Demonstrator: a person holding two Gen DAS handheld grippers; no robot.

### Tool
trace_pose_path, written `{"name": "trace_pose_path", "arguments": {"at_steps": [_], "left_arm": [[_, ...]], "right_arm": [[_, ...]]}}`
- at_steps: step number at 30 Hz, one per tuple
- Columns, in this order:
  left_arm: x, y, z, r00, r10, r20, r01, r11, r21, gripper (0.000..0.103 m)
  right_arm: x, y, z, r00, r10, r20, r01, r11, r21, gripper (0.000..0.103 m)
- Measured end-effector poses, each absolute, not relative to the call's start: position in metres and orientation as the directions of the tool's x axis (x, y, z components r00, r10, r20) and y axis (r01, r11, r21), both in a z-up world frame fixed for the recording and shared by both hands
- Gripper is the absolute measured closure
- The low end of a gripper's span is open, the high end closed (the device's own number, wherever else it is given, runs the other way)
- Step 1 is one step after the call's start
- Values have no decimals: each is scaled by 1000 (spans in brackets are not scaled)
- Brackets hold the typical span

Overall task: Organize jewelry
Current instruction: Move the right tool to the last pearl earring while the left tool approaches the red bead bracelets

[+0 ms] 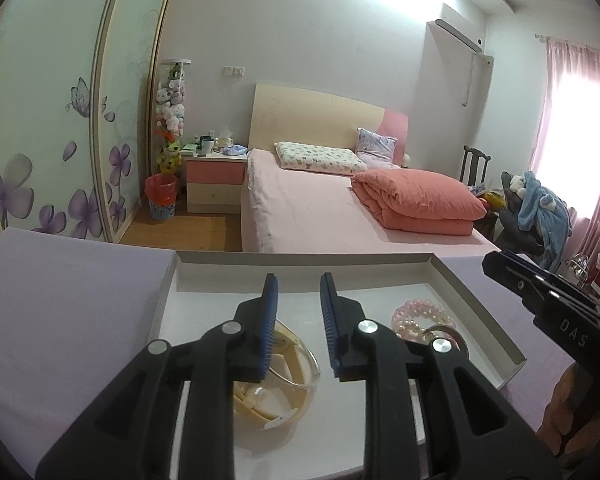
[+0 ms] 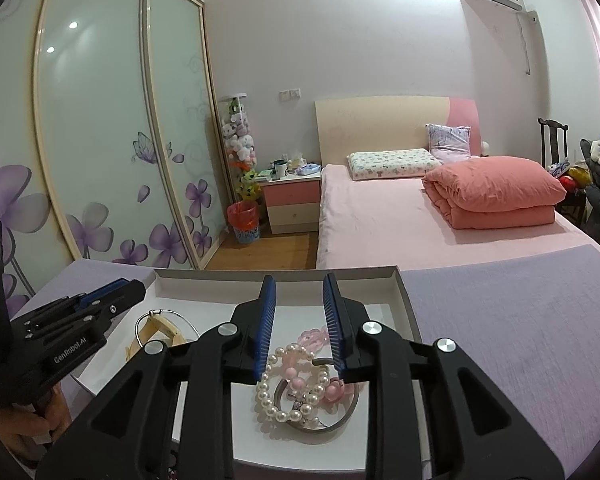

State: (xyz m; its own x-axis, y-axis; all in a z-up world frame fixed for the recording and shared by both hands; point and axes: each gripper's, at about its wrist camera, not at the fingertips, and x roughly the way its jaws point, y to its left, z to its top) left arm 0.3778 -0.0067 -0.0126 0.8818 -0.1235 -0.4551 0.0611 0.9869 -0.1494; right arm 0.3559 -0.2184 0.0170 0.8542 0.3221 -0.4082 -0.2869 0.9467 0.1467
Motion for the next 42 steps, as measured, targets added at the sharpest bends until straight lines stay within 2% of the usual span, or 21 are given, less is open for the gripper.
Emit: {"name": "trace_pose_path", "arguments": {"at_steps": [17, 20, 34, 42], "left_arm": [[372, -3, -12, 885, -118, -451, 52, 986, -156, 79], [361, 2, -12, 888, -114, -446, 48, 987, -156, 76], [265, 22, -24, 867, -125, -482, 54, 986, -158, 63], [228, 34, -37, 851, -117, -512, 30, 984, -175, 62]], "right_arm": [[344, -217, 17, 848, 322, -421, -294, 947, 131, 77], [330, -219, 18, 837, 331, -435, -304, 943, 133, 77], [222, -201, -25, 653, 373, -659, -425, 901, 90, 77], [190, -182, -43, 559, 408, -722, -472, 872, 127, 76]]}}
